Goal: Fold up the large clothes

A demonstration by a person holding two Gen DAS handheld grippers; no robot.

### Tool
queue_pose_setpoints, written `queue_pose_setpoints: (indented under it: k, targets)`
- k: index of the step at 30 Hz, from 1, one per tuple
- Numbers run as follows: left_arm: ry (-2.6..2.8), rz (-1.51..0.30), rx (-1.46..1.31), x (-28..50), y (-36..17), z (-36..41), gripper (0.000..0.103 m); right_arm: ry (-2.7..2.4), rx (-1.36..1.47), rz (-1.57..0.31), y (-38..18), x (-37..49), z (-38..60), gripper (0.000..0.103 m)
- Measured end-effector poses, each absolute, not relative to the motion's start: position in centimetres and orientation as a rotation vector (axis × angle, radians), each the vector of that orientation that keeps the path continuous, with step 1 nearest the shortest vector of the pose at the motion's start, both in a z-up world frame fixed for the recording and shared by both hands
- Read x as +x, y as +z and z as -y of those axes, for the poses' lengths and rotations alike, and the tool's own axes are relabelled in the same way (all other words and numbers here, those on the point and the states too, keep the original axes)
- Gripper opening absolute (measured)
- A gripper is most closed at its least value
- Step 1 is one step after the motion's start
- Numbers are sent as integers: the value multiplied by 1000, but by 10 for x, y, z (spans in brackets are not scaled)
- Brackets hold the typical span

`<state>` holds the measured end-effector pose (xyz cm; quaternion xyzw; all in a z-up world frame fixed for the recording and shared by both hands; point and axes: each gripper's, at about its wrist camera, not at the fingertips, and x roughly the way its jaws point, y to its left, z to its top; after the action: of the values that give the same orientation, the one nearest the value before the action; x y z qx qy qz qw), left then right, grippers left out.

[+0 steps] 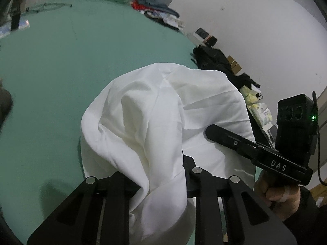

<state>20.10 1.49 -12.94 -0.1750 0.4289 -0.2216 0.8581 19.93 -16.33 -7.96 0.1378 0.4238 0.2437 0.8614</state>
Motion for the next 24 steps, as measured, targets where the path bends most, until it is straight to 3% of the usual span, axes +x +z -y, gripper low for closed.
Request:
queue_pose_setpoints:
  k: [13,24]
  targets:
    - [-369,-781,-408,170,-87,-72,23,578,216,-815,-33,190,106,21]
    - [-252,-749,-454,145,-87,-136,23,670,211,-816,-43,193,56,21]
